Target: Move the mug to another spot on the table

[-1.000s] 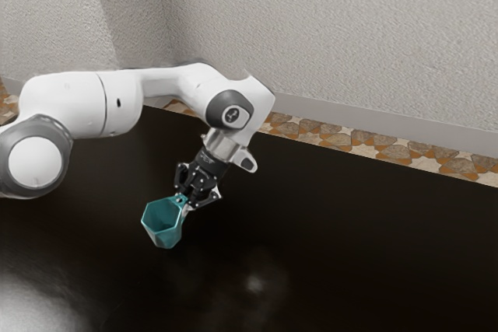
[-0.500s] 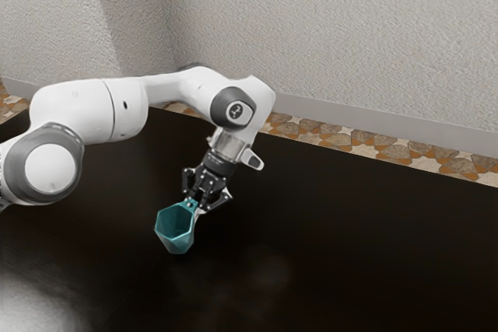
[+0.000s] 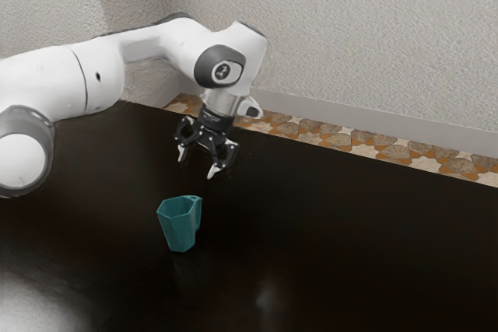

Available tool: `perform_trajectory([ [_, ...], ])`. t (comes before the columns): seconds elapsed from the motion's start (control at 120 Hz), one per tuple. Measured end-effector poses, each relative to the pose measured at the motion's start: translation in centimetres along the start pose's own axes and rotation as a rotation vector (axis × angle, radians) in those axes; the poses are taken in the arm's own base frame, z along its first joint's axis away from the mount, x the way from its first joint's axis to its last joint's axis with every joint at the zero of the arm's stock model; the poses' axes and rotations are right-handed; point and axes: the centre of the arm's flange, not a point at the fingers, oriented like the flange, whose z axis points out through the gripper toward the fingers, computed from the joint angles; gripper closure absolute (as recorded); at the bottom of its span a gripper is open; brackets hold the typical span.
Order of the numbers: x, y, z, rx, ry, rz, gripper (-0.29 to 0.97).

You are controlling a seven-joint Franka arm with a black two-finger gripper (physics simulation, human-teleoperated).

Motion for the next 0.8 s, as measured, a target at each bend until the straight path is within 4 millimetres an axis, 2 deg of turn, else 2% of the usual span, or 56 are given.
perform_trajectory([
  [0.05, -3.3, -3.0, -3.0, -0.026, 0.061, -0.062, 0.11],
  [0.142, -10.0, -8.6, -6.4, -0.139, 0.150, -0.156, 0.08],
  [0.242, -13.8, -13.9, -9.2, -0.282, 0.252, -0.194, 0.06],
  [0.342, -14.8, -16.9, -11.9, -0.349, 0.353, -0.162, 0.04],
  [0.433, -15.1, -18.4, -12.7, -0.367, 0.399, -0.118, 0.03],
  [0.542, -16.3, -20.2, -14.0, -0.379, 0.451, -0.075, 0.03],
  [0.633, -16.8, -21.6, -14.2, -0.379, 0.460, -0.045, 0.02],
  [0.8, -17.0, -23.5, -13.2, -0.381, 0.435, -0.021, 0.02],
])
